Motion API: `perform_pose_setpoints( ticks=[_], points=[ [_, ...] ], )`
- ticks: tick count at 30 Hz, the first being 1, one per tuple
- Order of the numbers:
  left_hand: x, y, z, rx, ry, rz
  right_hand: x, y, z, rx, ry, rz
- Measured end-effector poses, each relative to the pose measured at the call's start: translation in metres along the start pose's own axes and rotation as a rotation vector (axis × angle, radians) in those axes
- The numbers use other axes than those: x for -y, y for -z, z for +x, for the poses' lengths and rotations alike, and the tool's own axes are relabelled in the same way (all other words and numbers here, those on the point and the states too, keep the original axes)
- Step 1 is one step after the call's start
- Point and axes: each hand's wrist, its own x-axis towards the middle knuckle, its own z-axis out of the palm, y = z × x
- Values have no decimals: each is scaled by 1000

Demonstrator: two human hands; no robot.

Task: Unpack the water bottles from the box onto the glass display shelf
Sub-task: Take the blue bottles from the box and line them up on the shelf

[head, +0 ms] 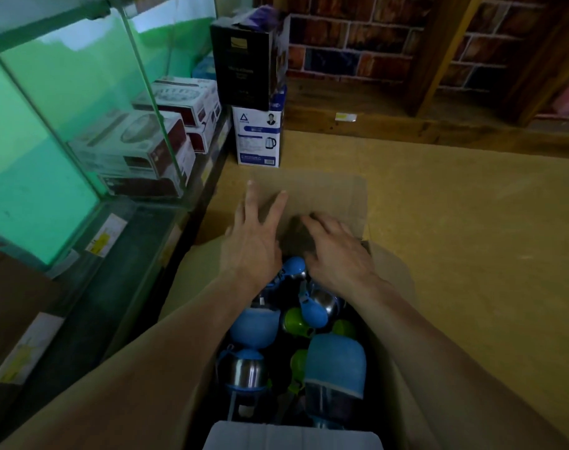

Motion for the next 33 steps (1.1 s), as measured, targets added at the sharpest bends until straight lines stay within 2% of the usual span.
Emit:
perform_pose_setpoints(
  ticks=[3, 7, 12, 20, 33],
  points=[
    [9, -14, -2, 117, -6, 63, -6, -6, 9, 89, -34, 9],
    [18, -31, -8, 148, -17, 138, -14, -17, 14, 163, -77, -12],
    [15, -30, 2, 196, 17, 81, -24, -24, 16, 162, -106, 6],
    [6, -13, 18, 431, 82, 122, -27, -21, 13, 225, -92, 43],
    [18, -6, -38, 239, 36, -114, -18, -15, -12, 204, -42, 198]
  ],
)
